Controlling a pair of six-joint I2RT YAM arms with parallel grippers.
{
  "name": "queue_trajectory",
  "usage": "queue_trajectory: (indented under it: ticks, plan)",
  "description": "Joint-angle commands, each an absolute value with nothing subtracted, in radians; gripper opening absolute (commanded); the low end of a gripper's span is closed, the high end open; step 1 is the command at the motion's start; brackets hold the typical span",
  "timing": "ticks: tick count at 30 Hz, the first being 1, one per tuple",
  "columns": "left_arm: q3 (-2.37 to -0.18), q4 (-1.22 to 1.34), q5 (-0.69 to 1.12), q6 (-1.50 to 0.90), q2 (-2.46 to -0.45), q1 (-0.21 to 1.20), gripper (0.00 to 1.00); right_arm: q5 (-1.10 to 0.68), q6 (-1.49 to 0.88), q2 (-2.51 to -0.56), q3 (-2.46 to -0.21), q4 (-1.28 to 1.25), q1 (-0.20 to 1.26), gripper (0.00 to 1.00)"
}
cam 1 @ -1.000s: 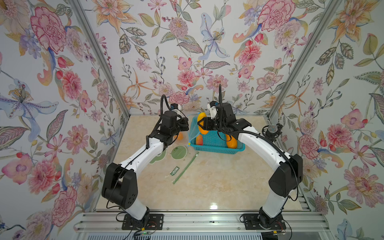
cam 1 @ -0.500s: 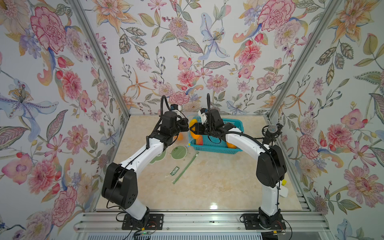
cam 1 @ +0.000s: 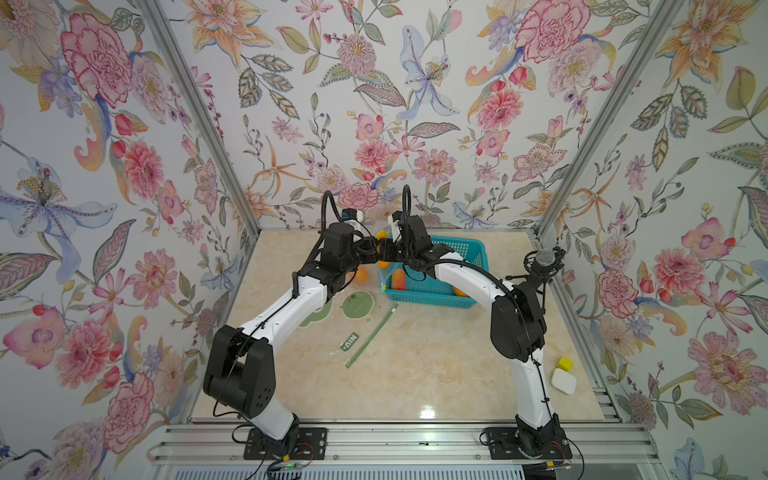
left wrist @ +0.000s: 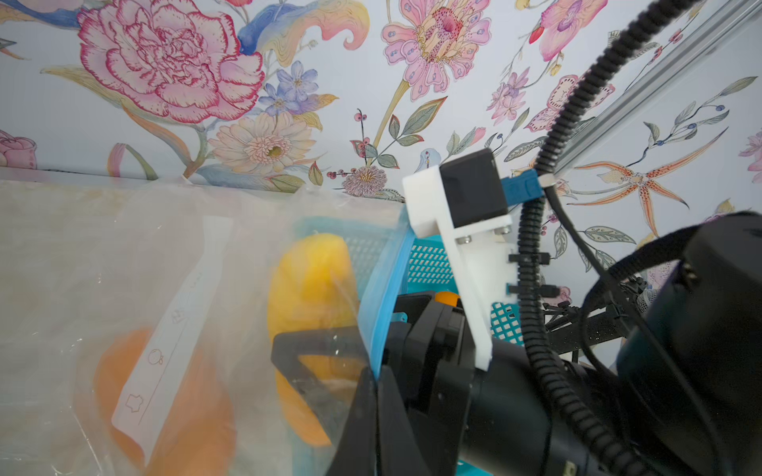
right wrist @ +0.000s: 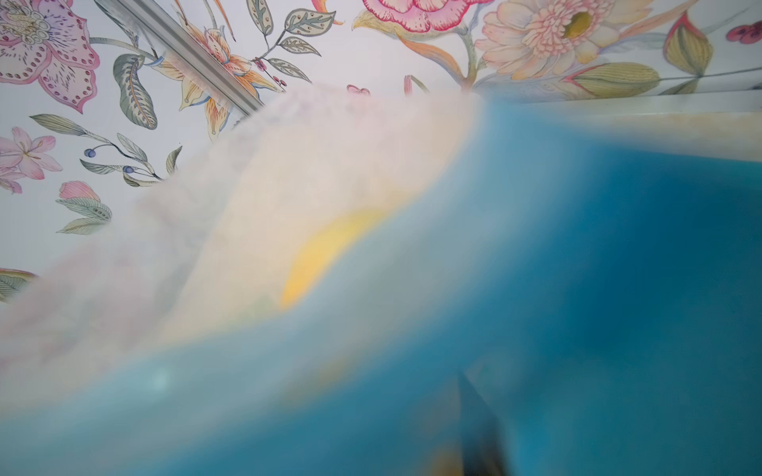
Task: Place the mango in a zip-top bag and seal the zipper
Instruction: Place the mango in the zipper food storage bag, then adjust the zipper food storage bag at the center of the board.
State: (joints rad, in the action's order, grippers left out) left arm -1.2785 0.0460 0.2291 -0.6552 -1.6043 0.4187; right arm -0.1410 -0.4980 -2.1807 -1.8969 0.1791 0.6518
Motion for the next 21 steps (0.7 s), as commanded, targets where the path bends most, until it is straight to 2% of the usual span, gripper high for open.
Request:
queue_trajectory:
  ticks: [1, 5, 9, 21]
  plan:
    - [-1.272, 0.04, 0.226, -0.66, -1.574, 0.41, 0.0, -0.119, -0.508, -2.201, -1.928, 0.155, 0.672, 0.6]
    - [-1.276, 0.034, 0.222, -0.655, -1.574, 0.408, 0.0, -0.106, -0.503, -2.155, -1.873, 0.153, 0.672, 0.72]
    - [-1.283, 0.029, 0.221, -0.649, -1.574, 0.407, 0.0, -0.085, -0.486, -2.087, -1.806, 0.153, 0.671, 0.78]
    - [-1.345, -0.121, 0.233, -0.55, -1.503, 0.376, 0.0, -0.061, -0.494, -1.735, -1.507, 0.155, 0.655, 0.76]
